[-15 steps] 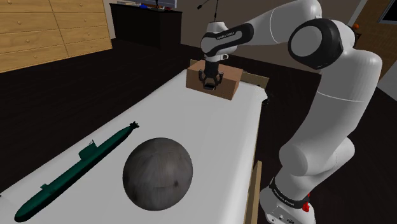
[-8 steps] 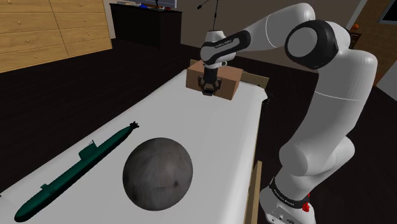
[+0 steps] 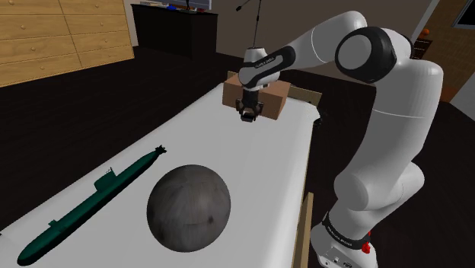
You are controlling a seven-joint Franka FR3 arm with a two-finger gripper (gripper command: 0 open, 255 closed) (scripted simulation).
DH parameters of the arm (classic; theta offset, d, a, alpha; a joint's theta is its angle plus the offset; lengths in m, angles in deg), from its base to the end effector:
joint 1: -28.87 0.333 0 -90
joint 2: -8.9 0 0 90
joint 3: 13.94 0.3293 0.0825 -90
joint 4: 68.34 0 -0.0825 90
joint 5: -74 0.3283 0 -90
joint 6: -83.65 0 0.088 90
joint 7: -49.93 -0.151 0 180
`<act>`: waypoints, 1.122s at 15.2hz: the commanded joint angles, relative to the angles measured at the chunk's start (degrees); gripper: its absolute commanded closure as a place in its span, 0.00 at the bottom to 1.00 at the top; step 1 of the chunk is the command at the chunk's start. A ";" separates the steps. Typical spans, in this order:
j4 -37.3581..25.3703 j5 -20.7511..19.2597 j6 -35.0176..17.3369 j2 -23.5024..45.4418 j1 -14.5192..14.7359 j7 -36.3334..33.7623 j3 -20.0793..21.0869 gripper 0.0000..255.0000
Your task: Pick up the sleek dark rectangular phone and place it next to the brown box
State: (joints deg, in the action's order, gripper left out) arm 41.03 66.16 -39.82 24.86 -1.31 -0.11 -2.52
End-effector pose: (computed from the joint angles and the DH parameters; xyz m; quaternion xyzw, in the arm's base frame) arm 0.5333 -0.1980 0.3536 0.8440 -0.5354 -0.0043 0.0316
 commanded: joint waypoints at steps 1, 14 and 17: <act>0.49 -0.23 -1.18 0.67 -0.02 -0.11 -0.11 1.00; 0.49 -0.23 -1.18 0.67 -0.02 -0.11 -0.11 0.00; -2.18 0.65 3.88 -1.79 -0.02 0.47 0.26 0.00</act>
State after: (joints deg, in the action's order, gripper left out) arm 39.45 66.54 -37.43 23.91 -1.33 0.20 -2.38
